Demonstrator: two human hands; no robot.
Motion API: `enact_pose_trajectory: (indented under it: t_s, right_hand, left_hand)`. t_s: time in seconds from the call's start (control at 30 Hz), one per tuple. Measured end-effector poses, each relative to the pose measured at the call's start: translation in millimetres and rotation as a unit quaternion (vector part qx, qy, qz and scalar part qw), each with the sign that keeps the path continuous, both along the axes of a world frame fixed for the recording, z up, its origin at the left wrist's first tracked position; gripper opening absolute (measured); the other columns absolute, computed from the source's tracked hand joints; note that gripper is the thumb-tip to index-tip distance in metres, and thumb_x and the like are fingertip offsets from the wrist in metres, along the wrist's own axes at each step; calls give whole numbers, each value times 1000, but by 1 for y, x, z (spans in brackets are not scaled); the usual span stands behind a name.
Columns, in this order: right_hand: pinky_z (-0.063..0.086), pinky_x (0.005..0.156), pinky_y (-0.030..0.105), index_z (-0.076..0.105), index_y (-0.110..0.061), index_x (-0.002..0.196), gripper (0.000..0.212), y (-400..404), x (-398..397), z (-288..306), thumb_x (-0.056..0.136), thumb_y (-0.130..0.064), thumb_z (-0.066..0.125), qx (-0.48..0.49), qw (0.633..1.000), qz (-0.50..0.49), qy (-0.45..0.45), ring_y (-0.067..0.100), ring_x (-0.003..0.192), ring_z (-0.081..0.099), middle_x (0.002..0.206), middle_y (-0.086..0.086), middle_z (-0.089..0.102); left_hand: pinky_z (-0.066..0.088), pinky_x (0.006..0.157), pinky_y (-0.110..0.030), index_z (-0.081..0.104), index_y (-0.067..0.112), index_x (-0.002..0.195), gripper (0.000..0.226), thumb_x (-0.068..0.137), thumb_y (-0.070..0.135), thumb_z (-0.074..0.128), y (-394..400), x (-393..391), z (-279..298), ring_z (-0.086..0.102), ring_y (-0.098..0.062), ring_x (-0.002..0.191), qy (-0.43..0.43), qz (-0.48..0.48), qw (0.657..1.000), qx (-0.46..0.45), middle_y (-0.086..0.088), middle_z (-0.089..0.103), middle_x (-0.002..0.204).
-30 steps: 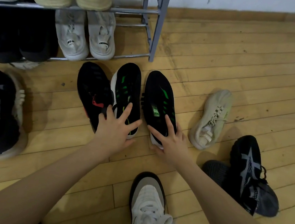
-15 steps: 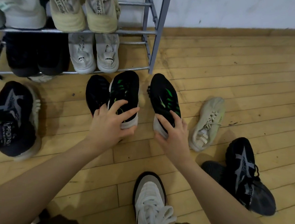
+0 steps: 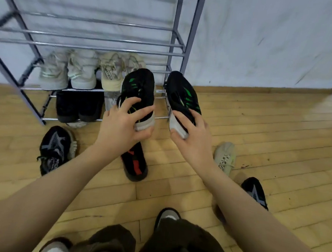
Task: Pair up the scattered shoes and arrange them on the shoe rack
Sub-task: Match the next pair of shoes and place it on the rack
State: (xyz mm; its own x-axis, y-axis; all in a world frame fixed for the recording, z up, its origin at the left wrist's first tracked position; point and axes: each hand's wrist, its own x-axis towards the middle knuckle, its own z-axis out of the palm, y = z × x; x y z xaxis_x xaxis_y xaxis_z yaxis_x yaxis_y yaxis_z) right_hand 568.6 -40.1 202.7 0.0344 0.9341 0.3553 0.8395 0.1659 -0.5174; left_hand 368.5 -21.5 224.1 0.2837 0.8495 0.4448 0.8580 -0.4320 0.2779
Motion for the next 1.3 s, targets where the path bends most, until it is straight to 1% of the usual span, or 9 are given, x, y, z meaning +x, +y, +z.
enact_pose_trajectory:
  t_s: [0.2,0.33,0.4,0.53,0.6,0.83,1.07,1.17,1.3]
  right_hand:
    - [42,93,53,46,-44,130,49,-2,-22,57,81,-49,49,48,997,57,-21,37,119,42,141,1,41]
    - [49,83,51,53,-38,129,50,12,-47,92,79,-47,49,90,993,59,-54,38,114,49,137,4,48]
    - [48,85,53,52,-37,130,51,25,-61,104,80,-46,49,89,992,84,-42,39,115,46,137,4,47]
    - [45,89,54,51,-37,131,52,57,-95,117,80,-49,46,84,990,112,-36,40,116,45,138,4,46]
    - [45,88,54,50,-39,131,53,74,-114,120,80,-51,43,81,988,123,-40,40,116,44,138,3,45]
    - [46,86,55,52,-38,129,49,143,-184,119,82,-50,44,79,984,148,-58,41,116,45,138,4,46]
    - [42,93,50,50,-38,132,46,214,-241,115,86,-39,57,77,985,145,-58,39,117,42,141,3,42]
    - [39,98,50,45,-41,135,48,240,-262,104,89,-43,55,57,985,150,-69,38,122,38,147,4,34]
    - [34,103,55,37,-44,139,51,257,-285,80,90,-52,50,-2,985,153,-84,38,134,23,154,4,21]
  left_hand:
    - [46,76,-54,60,31,122,53,77,55,47,-8,-23,51,58,-43,93,-22,7,999,42,-9,52,129]
    - [48,76,-54,61,30,122,54,77,55,45,-3,-45,81,57,-42,93,-46,13,997,59,-9,52,129]
    - [47,77,-55,59,31,123,55,77,57,45,5,-60,91,56,-42,96,-47,15,997,62,-10,50,131]
    - [49,73,-53,58,31,124,54,79,58,46,30,-100,102,58,-40,93,-25,30,997,70,-10,50,131]
    - [50,72,-53,58,32,124,53,79,57,47,44,-119,103,59,-41,90,-14,44,996,73,-10,51,131]
    - [49,72,-52,60,32,121,51,78,55,48,99,-182,100,59,-40,88,-20,79,995,56,-10,52,128]
    - [49,68,-53,63,28,117,49,78,54,51,179,-239,93,58,-38,79,-30,65,996,43,-12,52,131]
    - [47,75,-55,59,33,120,49,78,56,50,206,-256,79,56,-40,88,-19,75,997,28,-10,46,137]
    - [46,82,-59,47,41,131,63,74,69,40,219,-270,56,50,-46,109,0,79,996,-28,-9,31,149]
